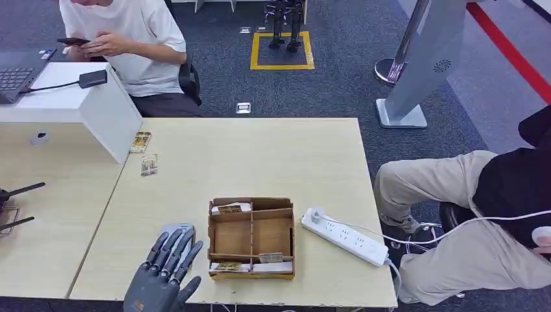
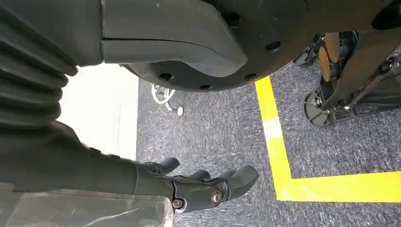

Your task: Pass the card to the sensor for recognition and then transmit it.

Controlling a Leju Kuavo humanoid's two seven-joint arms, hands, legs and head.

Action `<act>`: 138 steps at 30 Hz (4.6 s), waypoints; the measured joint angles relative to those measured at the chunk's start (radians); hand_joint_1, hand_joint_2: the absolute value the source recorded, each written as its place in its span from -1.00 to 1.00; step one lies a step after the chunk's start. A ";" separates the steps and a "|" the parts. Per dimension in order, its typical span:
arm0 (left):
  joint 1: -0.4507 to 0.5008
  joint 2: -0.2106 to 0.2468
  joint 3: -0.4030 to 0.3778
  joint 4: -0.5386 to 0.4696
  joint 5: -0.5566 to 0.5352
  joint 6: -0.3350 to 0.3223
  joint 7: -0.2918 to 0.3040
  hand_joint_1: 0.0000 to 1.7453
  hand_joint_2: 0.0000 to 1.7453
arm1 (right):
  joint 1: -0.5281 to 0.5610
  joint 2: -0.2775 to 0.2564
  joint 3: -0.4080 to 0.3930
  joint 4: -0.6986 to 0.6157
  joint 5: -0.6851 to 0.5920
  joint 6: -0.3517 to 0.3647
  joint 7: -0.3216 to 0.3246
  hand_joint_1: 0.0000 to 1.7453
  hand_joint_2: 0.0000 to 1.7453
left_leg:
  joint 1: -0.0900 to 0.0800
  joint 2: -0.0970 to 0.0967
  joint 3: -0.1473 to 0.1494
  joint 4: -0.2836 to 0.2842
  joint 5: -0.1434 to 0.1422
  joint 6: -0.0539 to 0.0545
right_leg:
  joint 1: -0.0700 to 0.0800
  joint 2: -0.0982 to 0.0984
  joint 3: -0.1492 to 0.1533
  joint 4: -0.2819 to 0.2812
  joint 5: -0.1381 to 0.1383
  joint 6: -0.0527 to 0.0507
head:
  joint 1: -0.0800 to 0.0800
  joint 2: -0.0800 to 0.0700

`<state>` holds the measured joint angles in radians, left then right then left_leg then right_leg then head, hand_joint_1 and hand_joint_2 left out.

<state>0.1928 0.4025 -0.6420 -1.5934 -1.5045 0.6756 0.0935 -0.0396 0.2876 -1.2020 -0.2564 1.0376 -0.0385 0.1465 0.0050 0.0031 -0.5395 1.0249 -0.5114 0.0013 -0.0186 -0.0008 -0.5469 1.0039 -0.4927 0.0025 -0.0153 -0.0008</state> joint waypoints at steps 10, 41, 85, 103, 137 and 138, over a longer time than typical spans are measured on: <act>-0.003 0.000 -0.008 0.002 0.006 0.000 0.016 -0.26 1.00 | 0.000 0.001 -0.003 0.000 -0.001 0.000 -0.003 -1.00 1.00 | 0.000 0.000 0.000 0.000 0.000 0.000 | 0.000 0.000 0.000 0.000 0.000 0.000 | 0.000 0.000; -0.005 0.020 -0.176 0.068 0.045 0.000 0.107 -0.40 1.00 | 0.002 0.001 -0.021 0.000 -0.019 -0.002 -0.012 -1.00 1.00 | 0.000 0.000 0.000 0.000 0.000 0.000 | 0.000 0.000 0.000 0.000 0.000 0.000 | 0.000 0.000; -0.088 -0.083 -0.234 0.119 0.082 0.000 -0.020 -0.66 1.00 | 0.004 0.001 -0.027 0.004 -0.022 -0.003 -0.022 -1.00 1.00 | 0.000 0.000 -0.001 0.000 0.000 0.000 | 0.000 0.000 0.000 0.000 0.000 0.000 | 0.000 0.000; -0.092 -0.167 -0.151 0.127 0.077 0.000 -0.091 -0.62 1.00 | 0.004 0.001 -0.027 0.004 -0.022 -0.005 -0.015 -1.00 1.00 | 0.000 0.000 0.000 0.000 0.000 0.000 | 0.000 0.000 0.000 0.000 0.000 0.000 | 0.000 0.000; -0.095 -0.231 -0.084 0.275 0.077 0.000 -0.112 -0.50 1.00 | 0.004 0.001 -0.027 0.004 -0.029 -0.003 -0.014 -1.00 1.00 | 0.000 0.000 0.000 0.000 0.000 0.000 | 0.000 0.000 0.000 0.000 0.000 0.000 | 0.000 0.000; -0.095 -0.232 -0.078 0.278 0.073 0.000 -0.109 -0.50 1.00 | 0.004 0.001 -0.027 0.004 -0.029 -0.003 -0.014 -1.00 1.00 | 0.000 0.000 0.000 0.000 0.000 0.000 | 0.000 0.000 0.000 0.000 0.000 0.000 | 0.000 0.000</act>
<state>0.0976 0.1709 -0.7203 -1.3157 -1.4313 0.6756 -0.0153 -0.0361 0.2888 -1.2287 -0.2525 1.0082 -0.0420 0.1320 0.0049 0.0028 -0.5398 1.0250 -0.5114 0.0012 -0.0186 -0.0011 -0.5472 1.0039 -0.4927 0.0025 -0.0153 -0.0008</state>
